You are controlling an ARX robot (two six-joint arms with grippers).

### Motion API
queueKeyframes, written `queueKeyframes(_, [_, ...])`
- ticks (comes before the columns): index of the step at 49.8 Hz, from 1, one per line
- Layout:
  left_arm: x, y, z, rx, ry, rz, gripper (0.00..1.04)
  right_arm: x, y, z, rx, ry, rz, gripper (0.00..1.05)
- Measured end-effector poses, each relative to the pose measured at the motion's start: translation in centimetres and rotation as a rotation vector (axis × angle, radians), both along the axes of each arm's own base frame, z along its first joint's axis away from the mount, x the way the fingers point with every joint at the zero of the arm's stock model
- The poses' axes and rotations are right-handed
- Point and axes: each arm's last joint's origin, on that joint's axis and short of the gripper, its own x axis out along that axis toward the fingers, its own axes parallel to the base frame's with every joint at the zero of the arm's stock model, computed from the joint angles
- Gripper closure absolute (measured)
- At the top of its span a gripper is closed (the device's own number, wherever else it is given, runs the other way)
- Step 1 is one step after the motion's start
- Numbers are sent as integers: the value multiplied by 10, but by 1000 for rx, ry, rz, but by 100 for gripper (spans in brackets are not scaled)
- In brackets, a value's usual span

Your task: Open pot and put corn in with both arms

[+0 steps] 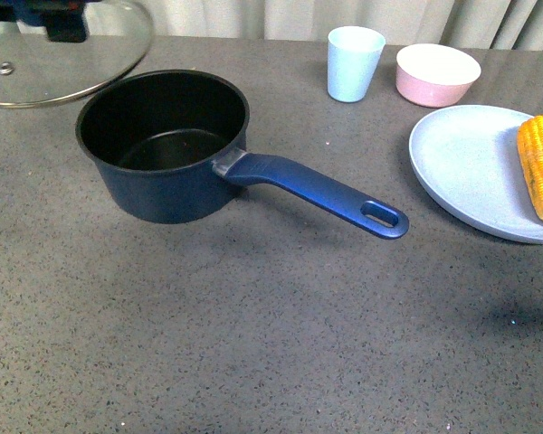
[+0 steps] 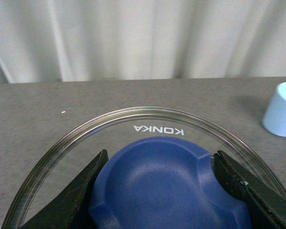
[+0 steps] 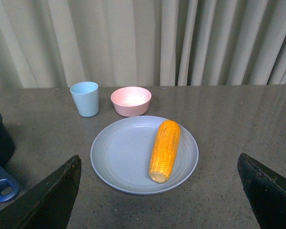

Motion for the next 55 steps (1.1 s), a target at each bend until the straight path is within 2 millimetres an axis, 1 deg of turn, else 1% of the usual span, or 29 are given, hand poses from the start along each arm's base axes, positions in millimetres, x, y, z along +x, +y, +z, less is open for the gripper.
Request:
queueKeyframes(1, [0, 3, -1, 0, 1, 9, 46, 0, 0, 0, 0, 0, 0, 9])
queueKeyframes(9, [-4, 48, -11, 2, 12, 140, 46, 0, 0, 0, 0, 0, 0, 9])
queueKeyframes(10, [-4, 51, -11, 2, 11, 149, 46, 0, 0, 0, 0, 0, 0, 9])
queueKeyframes(14, [-8, 73, -19, 3, 12, 234, 46, 0, 0, 0, 0, 0, 0, 9])
queueKeyframes(16, [-9, 81, -25, 4, 16, 260, 46, 0, 0, 0, 0, 0, 0, 9])
queueKeyframes(19, [-10, 87, -35, 12, 30, 281, 46, 0, 0, 0, 0, 0, 0, 9])
queueKeyframes(22, [-11, 88, -47, 18, 56, 285, 46, 0, 0, 0, 0, 0, 0, 9])
queueKeyframes(25, [-11, 89, -56, 22, 73, 285, 46, 0, 0, 0, 0, 0, 0, 9])
queueKeyframes(26, [-12, 88, -62, 23, 87, 284, 46, 0, 0, 0, 0, 0, 0, 9])
queueKeyframes(31, [-12, 88, -76, 24, 112, 284, 46, 0, 0, 0, 0, 0, 0, 9])
queueKeyframes(39, [-11, 86, -89, 23, 121, 278, 46, 0, 0, 0, 0, 0, 0, 9])
queueKeyframes(49, [-11, 78, -106, 17, 129, 258, 46, 0, 0, 0, 0, 0, 0, 9])
queueKeyframes(55, [-12, 75, -113, 15, 137, 248, 46, 0, 0, 0, 0, 0, 0, 9])
